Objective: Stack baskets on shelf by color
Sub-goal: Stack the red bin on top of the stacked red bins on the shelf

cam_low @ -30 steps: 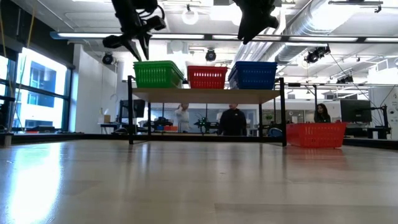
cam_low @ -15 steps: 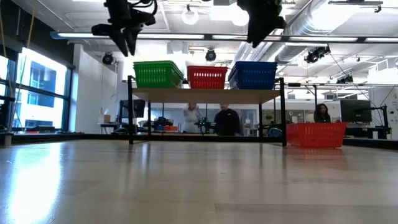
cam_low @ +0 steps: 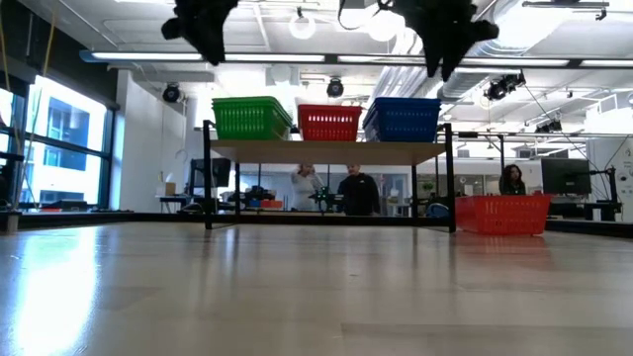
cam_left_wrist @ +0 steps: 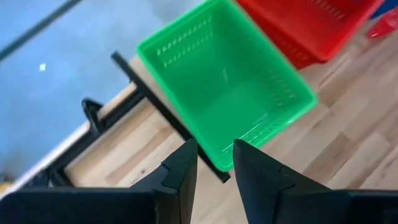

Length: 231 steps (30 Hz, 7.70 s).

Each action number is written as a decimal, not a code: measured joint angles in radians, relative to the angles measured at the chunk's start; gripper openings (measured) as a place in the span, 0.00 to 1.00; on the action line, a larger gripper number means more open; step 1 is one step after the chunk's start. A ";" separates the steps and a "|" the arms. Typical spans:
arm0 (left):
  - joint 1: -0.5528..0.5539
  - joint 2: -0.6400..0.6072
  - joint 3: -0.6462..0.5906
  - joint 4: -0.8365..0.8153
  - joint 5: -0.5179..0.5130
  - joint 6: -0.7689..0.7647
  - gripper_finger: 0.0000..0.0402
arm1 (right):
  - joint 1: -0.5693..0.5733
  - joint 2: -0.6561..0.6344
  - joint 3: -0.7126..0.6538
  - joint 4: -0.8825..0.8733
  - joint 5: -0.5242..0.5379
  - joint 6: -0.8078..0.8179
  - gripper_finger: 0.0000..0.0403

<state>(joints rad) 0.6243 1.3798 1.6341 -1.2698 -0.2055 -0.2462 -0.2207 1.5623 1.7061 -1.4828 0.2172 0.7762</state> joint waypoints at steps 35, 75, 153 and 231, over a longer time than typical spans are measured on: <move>-0.057 -0.172 -0.163 0.163 -0.011 0.075 0.23 | -0.475 -0.367 -0.667 0.265 -0.035 0.085 0.32; -0.057 -0.170 -0.163 0.172 -0.011 0.056 0.23 | -0.617 -0.331 -1.055 0.676 -0.122 0.096 0.21; -0.057 -0.170 -0.163 0.171 -0.007 0.085 0.23 | -0.457 -0.344 -0.213 0.733 0.143 0.052 0.00; -0.056 -0.170 -0.163 0.169 -0.007 0.082 0.23 | -0.315 0.469 0.518 0.182 -0.199 0.132 0.00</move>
<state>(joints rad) 0.5678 1.2098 1.4708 -1.1011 -0.2123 -0.1646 -0.5362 2.0312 2.2239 -1.3009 0.0181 0.9081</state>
